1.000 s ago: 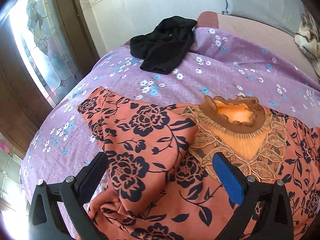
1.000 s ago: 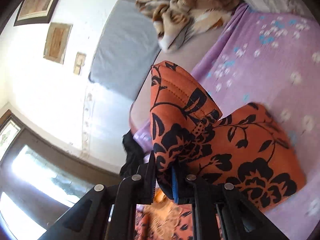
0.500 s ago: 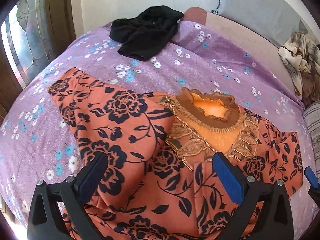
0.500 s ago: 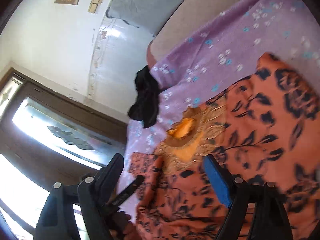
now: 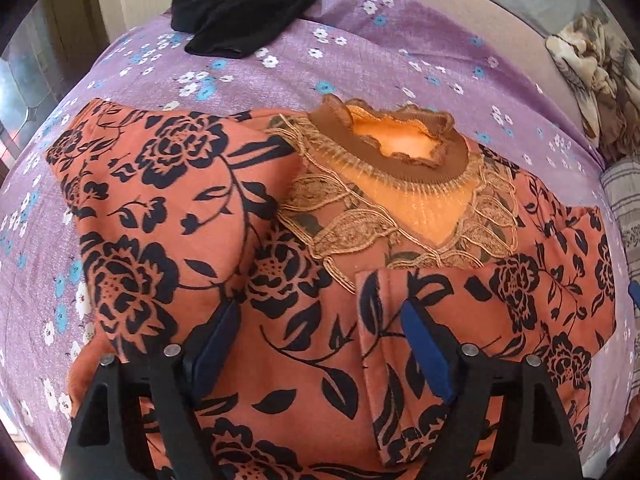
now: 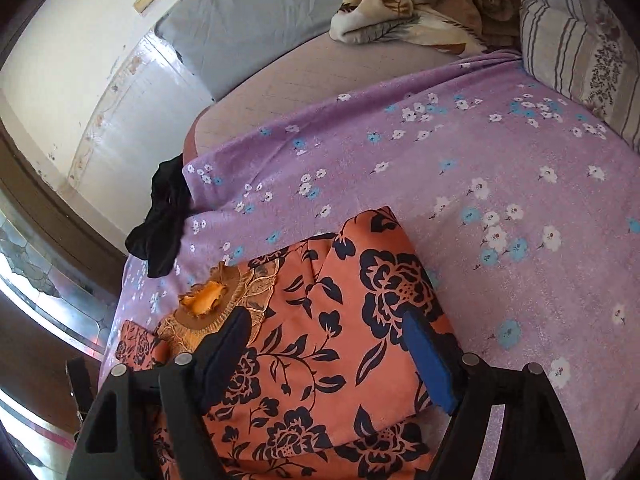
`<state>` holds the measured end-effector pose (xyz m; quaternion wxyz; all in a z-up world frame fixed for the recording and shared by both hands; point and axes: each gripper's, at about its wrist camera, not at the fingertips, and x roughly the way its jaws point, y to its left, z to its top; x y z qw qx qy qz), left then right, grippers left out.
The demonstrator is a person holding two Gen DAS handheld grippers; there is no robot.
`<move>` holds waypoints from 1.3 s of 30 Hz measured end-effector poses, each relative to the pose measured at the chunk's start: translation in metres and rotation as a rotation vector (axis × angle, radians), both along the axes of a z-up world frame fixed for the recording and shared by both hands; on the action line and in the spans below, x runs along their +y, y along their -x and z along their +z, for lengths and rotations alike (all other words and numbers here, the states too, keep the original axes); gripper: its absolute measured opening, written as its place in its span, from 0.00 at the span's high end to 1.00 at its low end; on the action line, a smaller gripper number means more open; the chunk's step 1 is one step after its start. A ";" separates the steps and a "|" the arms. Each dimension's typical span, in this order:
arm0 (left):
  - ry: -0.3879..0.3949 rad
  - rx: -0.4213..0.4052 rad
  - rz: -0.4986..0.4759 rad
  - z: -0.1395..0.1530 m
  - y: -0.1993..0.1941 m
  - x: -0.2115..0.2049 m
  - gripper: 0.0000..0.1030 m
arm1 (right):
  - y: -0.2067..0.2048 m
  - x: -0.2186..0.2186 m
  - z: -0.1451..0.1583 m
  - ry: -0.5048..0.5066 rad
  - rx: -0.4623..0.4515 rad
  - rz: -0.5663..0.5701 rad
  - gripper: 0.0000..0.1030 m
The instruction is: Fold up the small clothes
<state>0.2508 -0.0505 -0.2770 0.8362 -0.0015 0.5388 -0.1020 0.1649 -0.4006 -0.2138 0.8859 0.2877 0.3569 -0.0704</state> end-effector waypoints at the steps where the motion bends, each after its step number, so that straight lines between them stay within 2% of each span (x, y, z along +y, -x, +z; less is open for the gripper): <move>1: 0.026 0.023 -0.017 -0.003 0.000 -0.002 0.20 | -0.001 0.000 -0.001 0.002 -0.001 0.003 0.22; 3: 0.068 0.049 -0.034 -0.007 0.001 -0.006 0.21 | -0.001 -0.001 -0.002 0.000 -0.001 -0.003 0.22; 4: 0.065 0.036 -0.039 -0.007 0.002 -0.007 0.28 | -0.001 -0.003 -0.002 -0.001 -0.002 -0.011 0.22; 5: 0.059 0.021 -0.047 -0.005 0.003 -0.008 0.49 | -0.001 -0.005 -0.003 -0.004 -0.001 -0.020 0.22; 6: 0.061 0.016 -0.051 -0.005 0.002 -0.009 0.62 | -0.001 -0.008 -0.004 -0.010 -0.001 -0.029 0.22; 7: 0.081 0.019 -0.051 -0.005 0.001 -0.009 0.81 | -0.001 -0.011 -0.004 -0.016 -0.002 -0.038 0.22; 9: 0.114 0.016 -0.047 -0.002 -0.001 -0.007 0.90 | -0.002 -0.015 -0.004 -0.019 -0.007 -0.058 0.22; 10: 0.115 0.000 -0.046 0.000 0.000 -0.007 0.97 | -0.002 -0.017 -0.003 -0.015 -0.010 -0.067 0.22; 14: 0.172 -0.069 -0.082 0.020 0.004 -0.007 0.97 | -0.002 -0.022 0.000 0.018 -0.015 -0.098 0.22; 17: 0.199 -0.113 -0.105 0.034 0.006 -0.007 0.97 | 0.002 -0.032 0.004 0.004 -0.033 -0.129 0.22; 19: 0.221 -0.096 -0.114 0.034 0.005 -0.006 0.97 | 0.005 -0.039 0.003 -0.025 -0.038 -0.148 0.22; 21: 0.202 -0.042 -0.128 0.025 0.002 -0.009 0.97 | 0.005 -0.045 0.001 -0.053 -0.024 -0.158 0.22; 22: 0.177 -0.015 -0.115 0.019 0.001 -0.010 0.92 | 0.004 -0.046 -0.002 -0.063 -0.013 -0.158 0.22; 23: 0.157 0.018 -0.104 0.011 0.000 -0.011 0.73 | 0.003 -0.046 -0.004 -0.070 -0.002 -0.157 0.22; 25: 0.176 0.077 -0.112 -0.001 -0.002 -0.014 0.48 | 0.001 -0.045 -0.008 -0.074 0.014 -0.151 0.22; 26: 0.173 0.065 -0.114 -0.002 0.002 -0.016 0.47 | 0.000 -0.043 -0.009 -0.073 0.017 -0.148 0.22; 27: 0.155 0.047 -0.124 -0.001 0.004 -0.019 0.48 | -0.001 -0.043 -0.010 -0.069 0.018 -0.143 0.22; 28: 0.147 0.037 -0.140 0.000 0.007 -0.022 0.55 | -0.002 -0.041 -0.009 -0.063 0.019 -0.138 0.22; 29: 0.150 0.030 -0.144 0.001 0.009 -0.023 0.86 | -0.002 -0.040 -0.010 -0.056 0.020 -0.135 0.22; 30: 0.144 0.022 -0.132 0.001 0.009 -0.022 0.95 | -0.003 -0.038 -0.010 -0.051 0.021 -0.131 0.22; 33: 0.194 0.004 -0.100 0.006 0.006 -0.015 0.94 | -0.004 -0.035 -0.010 -0.040 0.025 -0.122 0.22; 35: 0.224 -0.043 -0.087 0.019 0.006 -0.010 0.95 | -0.005 -0.034 -0.009 -0.031 0.023 -0.122 0.22; 37: 0.253 -0.120 -0.084 0.039 0.007 -0.004 0.95 | -0.005 -0.035 -0.008 -0.026 0.017 -0.125 0.22; 39: 0.248 -0.213 -0.072 0.061 0.008 0.004 0.95 | -0.004 -0.035 -0.007 -0.031 0.007 -0.128 0.22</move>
